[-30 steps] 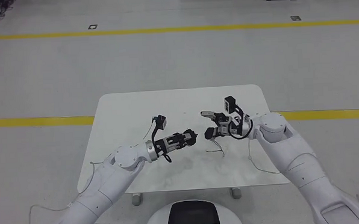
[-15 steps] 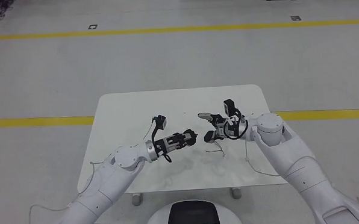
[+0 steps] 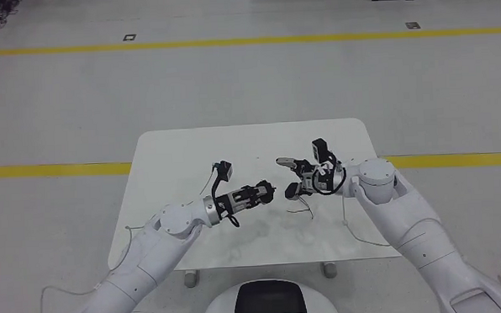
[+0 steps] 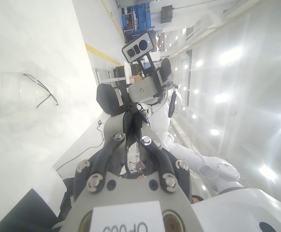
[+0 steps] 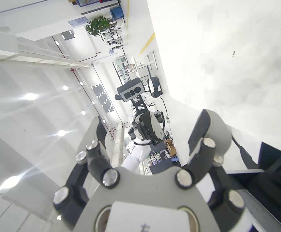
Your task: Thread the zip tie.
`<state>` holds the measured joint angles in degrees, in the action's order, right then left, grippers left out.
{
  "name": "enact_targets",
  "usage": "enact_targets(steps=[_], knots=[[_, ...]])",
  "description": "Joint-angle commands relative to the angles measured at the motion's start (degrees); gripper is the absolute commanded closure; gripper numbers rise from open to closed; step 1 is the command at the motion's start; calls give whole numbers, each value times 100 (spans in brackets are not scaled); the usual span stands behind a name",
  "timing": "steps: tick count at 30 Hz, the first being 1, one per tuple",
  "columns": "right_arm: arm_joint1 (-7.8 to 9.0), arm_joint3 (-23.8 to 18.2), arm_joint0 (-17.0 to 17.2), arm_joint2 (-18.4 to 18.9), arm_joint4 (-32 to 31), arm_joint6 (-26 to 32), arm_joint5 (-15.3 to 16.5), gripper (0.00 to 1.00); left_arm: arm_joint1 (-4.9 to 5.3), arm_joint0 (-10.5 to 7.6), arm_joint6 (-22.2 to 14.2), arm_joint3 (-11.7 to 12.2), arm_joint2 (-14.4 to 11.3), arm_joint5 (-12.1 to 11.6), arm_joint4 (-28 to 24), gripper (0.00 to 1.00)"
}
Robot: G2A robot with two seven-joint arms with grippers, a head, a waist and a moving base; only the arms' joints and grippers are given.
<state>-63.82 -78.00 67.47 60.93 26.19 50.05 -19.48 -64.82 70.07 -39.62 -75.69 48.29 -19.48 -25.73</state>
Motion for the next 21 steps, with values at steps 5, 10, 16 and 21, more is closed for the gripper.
enact_targets(steps=[5, 10, 16, 21], knots=[[0, 0, 0, 0, 0, 0, 0, 0, 0, 0, 0, 0, 0, 0, 0, 100], [0, 0, 0, 0, 0, 0, 0, 0, 72, 123, -184, 39, 195, 0, -127, 100], [0, 0, 0, 0, 0, 0, 0, 0, 289, 526, -566, -191, 875, 0, -350, 100], [0, 0, 0, 0, 0, 0, 0, 0, 422, 882, -914, -477, 1355, 0, -629, 100]])
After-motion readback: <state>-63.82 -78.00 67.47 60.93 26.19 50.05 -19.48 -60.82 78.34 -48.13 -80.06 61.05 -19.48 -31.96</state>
